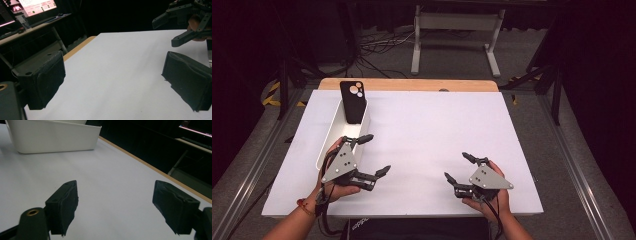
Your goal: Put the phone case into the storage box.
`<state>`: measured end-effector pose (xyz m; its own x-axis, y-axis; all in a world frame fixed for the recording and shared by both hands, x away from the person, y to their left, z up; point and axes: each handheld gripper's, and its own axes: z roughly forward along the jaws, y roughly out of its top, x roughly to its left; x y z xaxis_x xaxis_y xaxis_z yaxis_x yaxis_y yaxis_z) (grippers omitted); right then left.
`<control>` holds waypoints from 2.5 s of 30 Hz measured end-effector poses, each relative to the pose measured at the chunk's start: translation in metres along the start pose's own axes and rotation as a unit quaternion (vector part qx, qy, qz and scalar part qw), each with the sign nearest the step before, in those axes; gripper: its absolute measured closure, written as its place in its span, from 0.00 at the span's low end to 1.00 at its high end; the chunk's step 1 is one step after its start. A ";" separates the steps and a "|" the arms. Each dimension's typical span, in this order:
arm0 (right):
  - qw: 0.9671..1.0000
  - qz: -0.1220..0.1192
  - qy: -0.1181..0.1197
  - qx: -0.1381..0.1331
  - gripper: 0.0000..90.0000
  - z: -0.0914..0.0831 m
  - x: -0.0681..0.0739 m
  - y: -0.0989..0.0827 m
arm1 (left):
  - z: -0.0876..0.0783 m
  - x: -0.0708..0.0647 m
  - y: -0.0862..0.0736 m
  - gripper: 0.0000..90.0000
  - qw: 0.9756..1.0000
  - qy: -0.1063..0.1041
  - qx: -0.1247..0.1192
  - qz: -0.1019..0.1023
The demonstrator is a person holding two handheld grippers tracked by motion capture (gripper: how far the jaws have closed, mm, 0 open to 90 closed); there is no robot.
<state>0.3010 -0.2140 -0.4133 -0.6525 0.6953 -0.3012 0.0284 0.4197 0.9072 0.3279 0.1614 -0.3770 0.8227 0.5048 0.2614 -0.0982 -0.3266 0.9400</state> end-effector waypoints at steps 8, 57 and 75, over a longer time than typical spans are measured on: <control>1.000 0.000 0.000 -0.002 0.23 -0.001 0.000 0.000 | -0.001 -0.011 -0.011 0.06 1.000 -0.011 0.014 0.000; 1.000 -0.016 0.003 -0.001 0.15 -0.001 0.010 0.003 | -0.011 -0.017 -0.041 0.04 0.999 -0.022 0.040 -0.022; 1.000 -0.016 0.006 0.004 0.16 0.003 0.010 0.003 | -0.010 -0.015 -0.042 0.04 0.999 -0.028 0.040 -0.024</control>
<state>0.2969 -0.2040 -0.4149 -0.6627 0.6737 -0.3270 0.0133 0.4472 0.8943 0.3146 0.1753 -0.4179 0.8555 0.4767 0.2021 -0.0150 -0.3674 0.9300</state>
